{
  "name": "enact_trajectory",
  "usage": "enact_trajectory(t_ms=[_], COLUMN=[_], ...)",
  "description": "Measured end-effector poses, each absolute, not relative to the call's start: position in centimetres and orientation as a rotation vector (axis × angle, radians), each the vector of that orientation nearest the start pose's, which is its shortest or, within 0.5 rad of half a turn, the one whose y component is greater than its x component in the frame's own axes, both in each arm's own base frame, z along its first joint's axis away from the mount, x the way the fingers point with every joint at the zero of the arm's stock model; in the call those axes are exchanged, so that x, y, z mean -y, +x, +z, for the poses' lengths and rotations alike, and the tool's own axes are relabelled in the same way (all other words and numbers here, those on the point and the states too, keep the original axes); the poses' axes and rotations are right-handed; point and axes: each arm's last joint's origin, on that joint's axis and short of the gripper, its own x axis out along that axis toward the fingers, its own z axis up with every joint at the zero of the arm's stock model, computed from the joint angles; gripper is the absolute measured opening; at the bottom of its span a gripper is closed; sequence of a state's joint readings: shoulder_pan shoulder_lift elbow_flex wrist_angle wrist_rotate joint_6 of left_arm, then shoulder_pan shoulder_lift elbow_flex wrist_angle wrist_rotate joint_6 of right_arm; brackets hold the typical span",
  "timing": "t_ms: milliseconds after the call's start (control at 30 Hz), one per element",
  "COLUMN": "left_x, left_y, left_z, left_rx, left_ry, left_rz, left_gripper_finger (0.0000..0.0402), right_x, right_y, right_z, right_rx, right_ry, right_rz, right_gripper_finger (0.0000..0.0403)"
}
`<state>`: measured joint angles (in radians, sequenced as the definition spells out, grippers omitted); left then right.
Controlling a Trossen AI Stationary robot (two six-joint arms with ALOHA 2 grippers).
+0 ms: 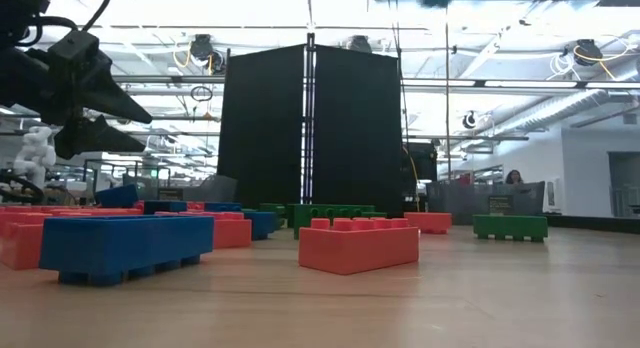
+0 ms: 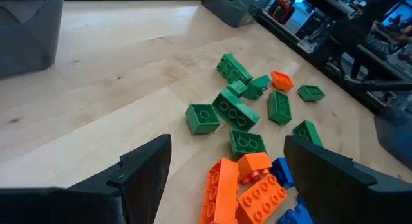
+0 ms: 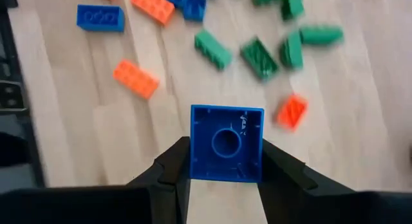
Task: Sort blocks
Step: Put the blue game piece into the bottom black bin
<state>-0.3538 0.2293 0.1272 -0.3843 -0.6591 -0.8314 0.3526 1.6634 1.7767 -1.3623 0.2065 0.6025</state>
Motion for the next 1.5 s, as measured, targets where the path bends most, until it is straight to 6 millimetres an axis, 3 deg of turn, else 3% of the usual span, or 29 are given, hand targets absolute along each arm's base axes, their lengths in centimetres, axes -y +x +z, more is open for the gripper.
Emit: enact_trajectory(t_ms=[133,300,433,600,833,1100,1500], left_x=[1.6,1.6,1.6,1.6,1.6,1.6,1.6], left_y=[9.3,9.3,9.3,9.3,9.3,9.3,9.3], left_z=[15.6,15.6,15.6,15.6,15.6,15.6,15.6], left_rx=[-0.273,-0.273,-0.273,-0.272,-0.272,-0.272,-0.272], left_ry=[-0.576,-0.576,-0.576,-0.576,-0.578,-0.578,-0.577], left_rz=[0.452,0.452,0.452,0.452,0.452,0.451,0.451], left_gripper_finger=[0.0303,0.0303,0.0303,0.0303,0.0303,0.0303,0.0303], right_x=[-13.1,-16.3,-18.9,-21.5,-23.9,-26.6,-28.1], right_y=[25.5,22.0,20.1,17.3,14.7,12.3,9.0], right_z=[37.5,37.6,36.9,34.5,30.6,26.4,25.8], right_rx=[-1.174,-1.195,-1.194,-1.203,-1.184,-1.356,-1.647], right_ry=[0.293,0.385,0.446,0.534,0.665,0.826,0.801], right_rz=[-0.338,-0.428,-0.451,-0.572,-0.680,-0.630,-0.607], right_gripper_finger=[0.0120,0.0120,0.0120,0.0120,0.0120,0.0120,0.0120])
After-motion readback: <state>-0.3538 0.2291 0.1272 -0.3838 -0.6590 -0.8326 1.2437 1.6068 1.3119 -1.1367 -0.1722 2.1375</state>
